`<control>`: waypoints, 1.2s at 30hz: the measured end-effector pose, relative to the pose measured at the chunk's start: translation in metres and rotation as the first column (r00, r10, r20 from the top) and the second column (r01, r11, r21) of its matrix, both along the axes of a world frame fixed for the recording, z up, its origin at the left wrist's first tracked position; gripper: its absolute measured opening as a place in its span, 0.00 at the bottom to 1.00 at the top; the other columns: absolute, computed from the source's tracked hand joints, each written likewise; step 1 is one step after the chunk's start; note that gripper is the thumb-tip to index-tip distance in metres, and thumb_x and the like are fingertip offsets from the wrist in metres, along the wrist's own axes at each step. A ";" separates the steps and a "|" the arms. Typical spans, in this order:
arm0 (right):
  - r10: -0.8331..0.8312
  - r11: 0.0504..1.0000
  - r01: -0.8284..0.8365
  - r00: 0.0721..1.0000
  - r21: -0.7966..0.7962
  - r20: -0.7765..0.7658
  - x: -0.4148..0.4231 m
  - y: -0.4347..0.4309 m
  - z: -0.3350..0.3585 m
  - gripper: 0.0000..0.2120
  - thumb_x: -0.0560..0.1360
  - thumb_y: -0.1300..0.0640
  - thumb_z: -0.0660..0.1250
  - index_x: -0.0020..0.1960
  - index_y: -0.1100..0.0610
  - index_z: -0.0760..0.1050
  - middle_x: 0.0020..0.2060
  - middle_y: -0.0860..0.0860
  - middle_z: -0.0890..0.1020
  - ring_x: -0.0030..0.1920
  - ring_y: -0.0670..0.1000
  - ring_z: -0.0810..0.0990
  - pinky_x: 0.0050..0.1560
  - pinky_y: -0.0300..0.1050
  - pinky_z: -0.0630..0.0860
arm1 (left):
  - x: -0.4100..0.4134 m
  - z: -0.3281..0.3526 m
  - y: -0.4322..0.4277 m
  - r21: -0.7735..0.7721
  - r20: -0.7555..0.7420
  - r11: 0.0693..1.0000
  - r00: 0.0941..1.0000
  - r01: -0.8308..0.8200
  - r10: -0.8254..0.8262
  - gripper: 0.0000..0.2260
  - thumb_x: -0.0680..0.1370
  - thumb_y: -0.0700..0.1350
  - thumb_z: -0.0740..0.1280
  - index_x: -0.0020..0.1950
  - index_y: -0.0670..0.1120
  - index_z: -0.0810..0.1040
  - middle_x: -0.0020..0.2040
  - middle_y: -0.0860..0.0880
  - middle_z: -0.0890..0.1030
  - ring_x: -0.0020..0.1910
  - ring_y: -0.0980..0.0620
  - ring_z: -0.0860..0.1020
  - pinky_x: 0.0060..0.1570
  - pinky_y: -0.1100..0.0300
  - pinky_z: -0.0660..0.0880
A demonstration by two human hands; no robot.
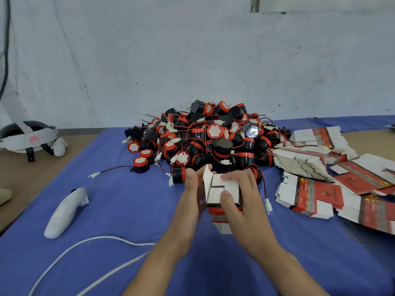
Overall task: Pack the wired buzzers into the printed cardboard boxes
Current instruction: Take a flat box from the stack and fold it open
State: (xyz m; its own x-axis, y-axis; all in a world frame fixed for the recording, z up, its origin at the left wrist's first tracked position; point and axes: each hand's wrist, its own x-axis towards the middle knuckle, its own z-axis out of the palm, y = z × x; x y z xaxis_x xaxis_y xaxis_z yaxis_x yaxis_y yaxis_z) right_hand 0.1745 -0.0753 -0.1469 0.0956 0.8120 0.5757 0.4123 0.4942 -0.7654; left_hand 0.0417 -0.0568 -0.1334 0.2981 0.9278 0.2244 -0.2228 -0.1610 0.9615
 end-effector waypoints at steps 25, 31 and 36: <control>0.016 1.000 -0.022 0.937 0.014 0.348 0.022 -0.005 0.000 0.31 0.71 0.28 0.64 0.69 0.39 0.64 0.63 0.34 0.64 0.66 0.39 0.68 0.56 0.29 0.71 | -0.004 -0.007 0.005 -0.131 -0.031 0.988 0.996 0.080 -0.085 0.18 0.77 0.56 0.70 0.64 0.51 0.77 0.55 0.47 0.85 0.55 0.44 0.84 0.51 0.48 0.82; -0.006 1.000 0.004 0.891 0.004 0.454 0.021 -0.008 0.003 0.36 0.70 0.25 0.60 0.73 0.40 0.63 0.64 0.34 0.62 0.67 0.28 0.57 0.57 0.24 0.61 | -0.003 -0.010 0.005 -0.084 -0.078 0.993 0.992 0.088 -0.095 0.17 0.77 0.55 0.70 0.65 0.53 0.76 0.55 0.47 0.85 0.54 0.46 0.84 0.49 0.51 0.83; 0.002 0.999 0.017 0.861 -0.031 0.508 0.022 -0.008 0.003 0.40 0.69 0.22 0.58 0.75 0.41 0.62 0.66 0.37 0.63 0.66 0.38 0.63 0.59 0.27 0.60 | -0.004 -0.013 0.007 -0.071 -0.113 0.994 0.990 0.079 -0.087 0.14 0.80 0.52 0.69 0.64 0.53 0.75 0.55 0.50 0.85 0.53 0.49 0.85 0.46 0.60 0.81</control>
